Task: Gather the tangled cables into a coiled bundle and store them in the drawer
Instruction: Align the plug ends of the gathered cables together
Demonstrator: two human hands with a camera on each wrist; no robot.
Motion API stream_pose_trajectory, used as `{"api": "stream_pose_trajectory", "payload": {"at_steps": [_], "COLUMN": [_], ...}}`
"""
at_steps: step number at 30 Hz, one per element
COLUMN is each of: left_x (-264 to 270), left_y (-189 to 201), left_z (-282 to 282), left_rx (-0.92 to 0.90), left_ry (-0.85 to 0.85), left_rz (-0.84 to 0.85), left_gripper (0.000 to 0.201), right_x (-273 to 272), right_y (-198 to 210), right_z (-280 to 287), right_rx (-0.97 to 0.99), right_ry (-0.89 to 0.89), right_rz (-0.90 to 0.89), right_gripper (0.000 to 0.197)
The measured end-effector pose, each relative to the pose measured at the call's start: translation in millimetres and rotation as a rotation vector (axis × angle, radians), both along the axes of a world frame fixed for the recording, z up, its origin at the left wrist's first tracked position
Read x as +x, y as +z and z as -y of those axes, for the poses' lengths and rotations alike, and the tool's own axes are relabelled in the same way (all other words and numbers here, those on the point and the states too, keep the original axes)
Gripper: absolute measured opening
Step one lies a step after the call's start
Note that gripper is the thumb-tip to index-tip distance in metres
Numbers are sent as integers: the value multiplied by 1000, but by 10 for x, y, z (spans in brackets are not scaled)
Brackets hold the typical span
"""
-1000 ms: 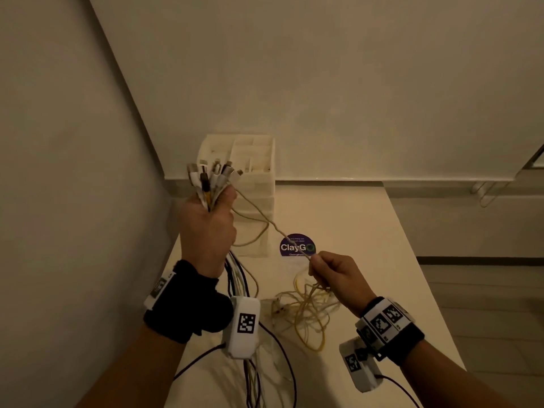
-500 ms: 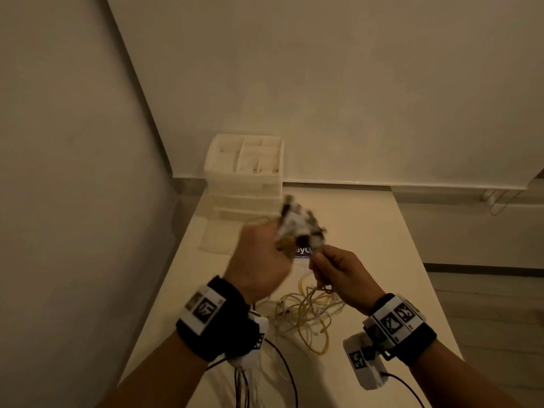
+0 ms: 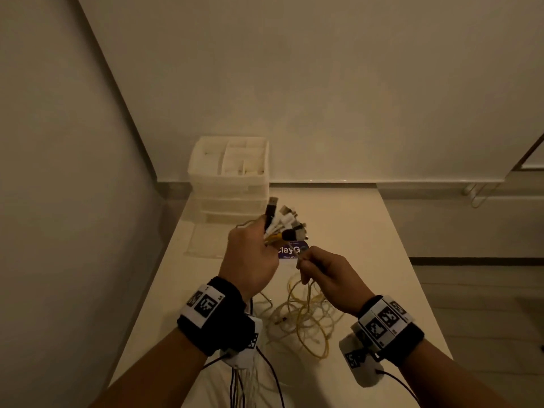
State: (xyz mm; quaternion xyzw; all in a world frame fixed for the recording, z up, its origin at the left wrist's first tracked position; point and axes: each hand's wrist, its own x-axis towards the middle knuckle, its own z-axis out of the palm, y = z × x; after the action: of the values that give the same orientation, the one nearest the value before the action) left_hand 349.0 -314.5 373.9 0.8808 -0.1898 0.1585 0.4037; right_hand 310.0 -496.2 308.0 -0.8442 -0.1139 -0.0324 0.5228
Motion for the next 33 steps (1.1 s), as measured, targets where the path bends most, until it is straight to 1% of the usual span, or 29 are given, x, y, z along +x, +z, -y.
{"api": "stream_pose_trajectory", "payload": {"at_steps": [3,5,8,11,14,17,19,23,25,28,29,30,31,33], "left_x": [32,21,53,92,141,133,87,64,77,118,136,152,162,140], "left_y": [45,45,45,39,44,74,96,97,90,76,68,64,59,63], "left_z": [-58,-88,-139,-192,-257,-240,-190,-137,-167,-281,-328,-368,-397,-394], "left_rx": [-71,-113,-196,-235,-318,-318,-316,-339,-347,-347,-351,-356,-360,-368], "left_ry": [67,96,115,112,158,114,70,50,75,152,184,213,235,241], "left_rz": [21,22,-44,-82,-88,-108,-123,-133,-127,-122,-123,-121,-118,-119], "left_gripper": [16,18,22,22,24,22,21,19,19,20,21,23,24,25], "right_x": [-23,-11,-23,-90,-138,-88,-37,-14,-51,-129,-159,-187,-212,-242], "right_y": [-96,-117,-84,-30,-6,41,83,76,58,68,73,79,89,88], "right_z": [-20,-65,-94,-65,-46,-62,-134,-295,-314,-274,-254,-241,-238,-247], "right_rx": [-29,3,162,279,290,308,264,40,-34,-176,-220,-261,-291,-284], "right_ry": [-43,-72,-110,-93,-88,-70,-52,-33,-25,-43,-54,-69,-85,-123], "right_rz": [60,69,-15,-111,-139,-192,-209,-68,-16,187,225,218,169,10], "right_gripper": [12,9,12,15,14,20,23,16,15,12,13,14,18,33]}}
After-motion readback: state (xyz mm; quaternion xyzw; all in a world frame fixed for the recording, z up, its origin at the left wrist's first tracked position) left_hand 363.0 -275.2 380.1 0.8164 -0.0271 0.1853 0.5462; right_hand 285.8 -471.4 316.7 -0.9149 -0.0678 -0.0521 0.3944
